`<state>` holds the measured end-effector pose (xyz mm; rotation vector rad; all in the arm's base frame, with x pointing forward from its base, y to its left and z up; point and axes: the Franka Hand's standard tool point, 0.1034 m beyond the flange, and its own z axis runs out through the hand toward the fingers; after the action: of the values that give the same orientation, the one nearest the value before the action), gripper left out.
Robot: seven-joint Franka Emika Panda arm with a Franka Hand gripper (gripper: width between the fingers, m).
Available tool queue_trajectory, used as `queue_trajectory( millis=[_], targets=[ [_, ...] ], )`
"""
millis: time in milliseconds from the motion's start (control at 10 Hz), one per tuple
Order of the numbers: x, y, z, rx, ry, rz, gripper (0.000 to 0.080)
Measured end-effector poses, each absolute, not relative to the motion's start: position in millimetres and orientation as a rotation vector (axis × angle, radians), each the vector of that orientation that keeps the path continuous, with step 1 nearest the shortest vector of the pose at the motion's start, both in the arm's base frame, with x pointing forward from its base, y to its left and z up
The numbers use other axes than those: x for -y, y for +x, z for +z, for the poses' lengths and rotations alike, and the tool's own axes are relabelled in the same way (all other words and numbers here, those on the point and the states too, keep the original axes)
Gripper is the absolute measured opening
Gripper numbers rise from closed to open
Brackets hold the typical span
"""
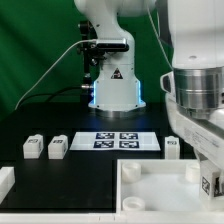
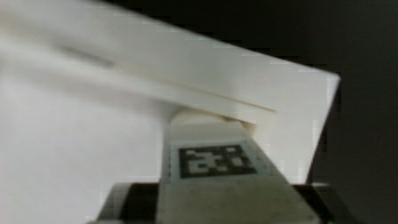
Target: Assemble one leg
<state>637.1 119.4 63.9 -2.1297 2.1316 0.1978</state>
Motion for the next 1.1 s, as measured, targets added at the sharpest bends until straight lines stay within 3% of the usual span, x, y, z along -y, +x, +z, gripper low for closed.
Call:
queue_trajectory(
  millis=[300, 500, 600, 700, 800, 1100],
  targets=[
    [-122, 636, 63.2, -2.337, -1.878, 0.211, 0.0293],
    [-121, 636, 62.0, -2.331, -1.886, 0.211, 0.0531],
    [-121, 635, 61.7, -2.321, -1.898, 0.21, 0.0531],
    [-122, 636, 61.2, -2.241, -1.98, 0.195, 0.0611],
    [-126, 632, 59.4, -2.09, -2.12, 0.165, 0.0642],
    [-127, 627, 61.7, -1.673, -2.445, 0.123, 0.0648]
  ],
)
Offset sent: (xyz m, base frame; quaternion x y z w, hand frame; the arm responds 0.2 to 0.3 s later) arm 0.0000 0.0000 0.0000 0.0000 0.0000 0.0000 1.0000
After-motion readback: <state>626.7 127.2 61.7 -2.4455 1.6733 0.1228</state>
